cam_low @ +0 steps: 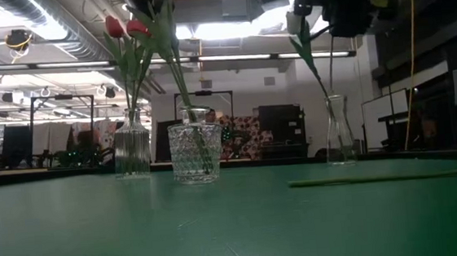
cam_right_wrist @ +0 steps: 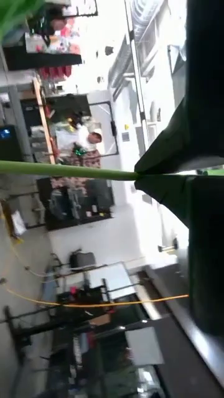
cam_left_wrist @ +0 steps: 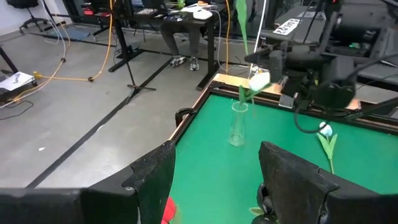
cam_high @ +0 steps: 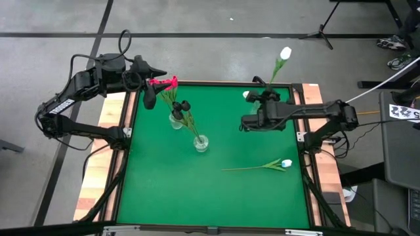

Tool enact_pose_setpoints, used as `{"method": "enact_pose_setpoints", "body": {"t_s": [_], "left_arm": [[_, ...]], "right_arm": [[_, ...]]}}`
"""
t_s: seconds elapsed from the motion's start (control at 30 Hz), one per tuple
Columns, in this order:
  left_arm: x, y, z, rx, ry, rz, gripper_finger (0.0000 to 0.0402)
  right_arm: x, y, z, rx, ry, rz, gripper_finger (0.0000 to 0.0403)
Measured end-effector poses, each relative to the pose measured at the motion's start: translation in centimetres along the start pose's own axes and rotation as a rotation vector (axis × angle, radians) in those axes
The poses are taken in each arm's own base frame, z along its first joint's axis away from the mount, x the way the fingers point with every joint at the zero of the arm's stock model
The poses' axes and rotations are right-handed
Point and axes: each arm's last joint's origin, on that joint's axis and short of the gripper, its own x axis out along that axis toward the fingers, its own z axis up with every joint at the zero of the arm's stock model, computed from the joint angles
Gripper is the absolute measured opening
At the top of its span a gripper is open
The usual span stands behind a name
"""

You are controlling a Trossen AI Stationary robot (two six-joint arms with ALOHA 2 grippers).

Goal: Sort flowers into vase by color
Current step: Put the top white tulip into the top right transparent vase

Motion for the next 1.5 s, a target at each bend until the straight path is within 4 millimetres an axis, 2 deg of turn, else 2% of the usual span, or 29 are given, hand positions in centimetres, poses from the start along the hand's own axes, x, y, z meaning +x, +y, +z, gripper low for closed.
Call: {"method": "enact_pose_setpoints", "body": {"t_s": [0.33,0.43,0.67,0.93,1.23,1.5], "left_arm": [[0.0,0.0,-0.2,0.007,0.016,0.000,0.0230],[0.0,0.0,-0.2,0.007,0.016,0.000,0.0230],[0.0,0.0,-0.2,0.009,0.016,0.000,0.0230],[0.0,0.0,-0.2,0.018,0.016,0.000,0.0230],[0.0,0.0,-0.1,0.018,0.015,0.000,0.0230],[0.0,0.0,-0.1,0.018,0.015,0.000,0.0230]], "right_arm": [[3.4,0.1,-1.2,-0.030,0.125,0.093,0.0000],[4.1,0.3,-1.3,-0.009,0.109,0.127,0.0000],[4.3,0.6,-0.8,-0.009,0.089,0.146,0.0000],[4.7,1.7,1.1,-0.063,0.094,0.158,0.0000],[4.8,1.4,1.4,-0.028,0.084,0.152,0.0000],[4.4,1.5,1.7,-0.021,0.000,0.177,0.0039]]}}
